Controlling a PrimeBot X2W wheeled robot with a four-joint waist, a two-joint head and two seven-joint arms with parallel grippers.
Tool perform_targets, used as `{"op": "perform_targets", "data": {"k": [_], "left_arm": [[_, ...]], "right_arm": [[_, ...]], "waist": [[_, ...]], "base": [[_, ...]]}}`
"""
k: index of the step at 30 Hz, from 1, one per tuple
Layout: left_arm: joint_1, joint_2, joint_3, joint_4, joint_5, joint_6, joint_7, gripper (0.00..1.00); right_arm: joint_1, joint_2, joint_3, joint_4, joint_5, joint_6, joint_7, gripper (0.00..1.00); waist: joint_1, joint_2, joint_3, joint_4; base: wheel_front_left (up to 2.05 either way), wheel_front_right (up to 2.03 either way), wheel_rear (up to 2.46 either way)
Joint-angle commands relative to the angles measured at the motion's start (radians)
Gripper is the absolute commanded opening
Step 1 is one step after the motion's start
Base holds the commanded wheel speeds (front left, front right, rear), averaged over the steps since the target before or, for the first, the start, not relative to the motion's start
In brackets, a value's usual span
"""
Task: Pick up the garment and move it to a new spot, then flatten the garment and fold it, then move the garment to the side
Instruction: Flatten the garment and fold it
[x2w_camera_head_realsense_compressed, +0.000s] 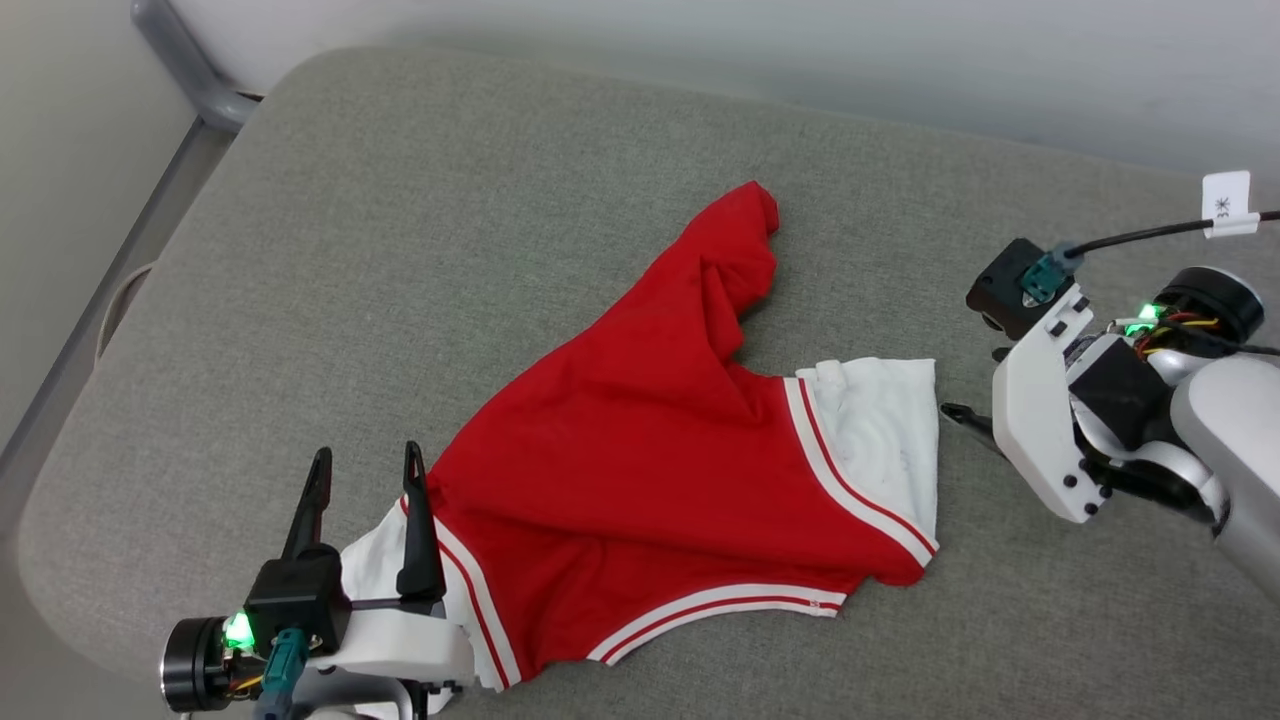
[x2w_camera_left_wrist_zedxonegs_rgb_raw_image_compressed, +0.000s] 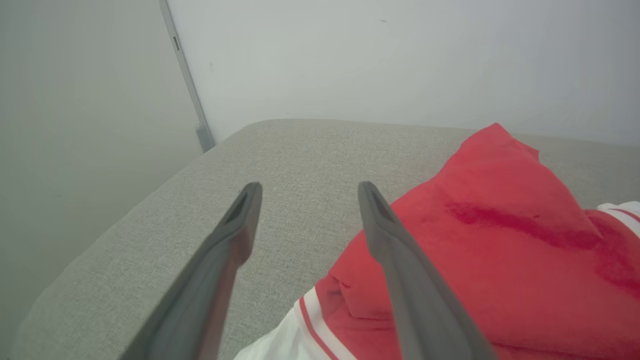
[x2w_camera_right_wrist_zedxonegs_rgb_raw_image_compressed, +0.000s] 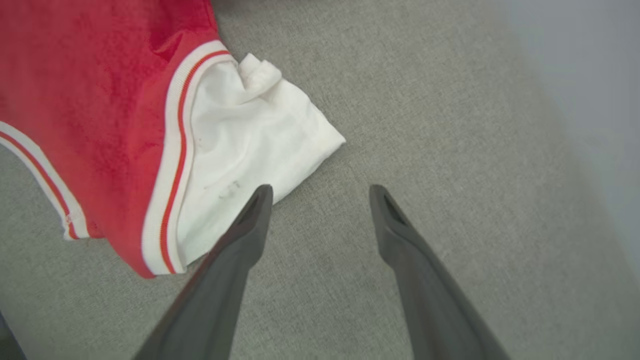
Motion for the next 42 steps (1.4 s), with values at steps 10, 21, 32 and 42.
{"op": "perform_targets", "data": {"k": [10, 21, 32, 42], "left_arm": [[-0.065, -0.111, 0.068, 0.027, 0.082, -0.09, -0.003, 1.0], [-0.074, -0.165, 0.121, 0.044, 0.13, -0.14, -0.003, 1.0], [-0.033, -0.169, 0.176, 0.063, 0.172, -0.17, -0.003, 1.0], [0.043, -0.156, 0.216, 0.072, 0.191, -0.188, -0.003, 1.0]], "right_arm": [[-0.126, 0.003, 0.141, 0.099, 0.067, -0.001, 0.097, 1.0], [-0.102, 0.035, 0.296, 0.2, 0.106, -0.001, 0.048, 0.0], [-0.138, 0.012, 0.235, 0.203, 0.159, -0.001, -0.215, 0.0], [0.029, -0.08, 0.128, 0.187, 0.218, -0.002, -0.362, 0.0]], "waist": [[-0.0001, 0.0, 0.109, 0.069], [-0.0001, 0.0, 0.136, 0.072], [-0.0001, 0.0, 0.028, -0.001], [-0.0001, 0.0, -0.082, -0.081]], "base": [[0.0, 0.0, 0.0], [0.0, 0.0, 0.0], [0.0, 0.0, 0.0], [0.0, 0.0, 0.0]]}}
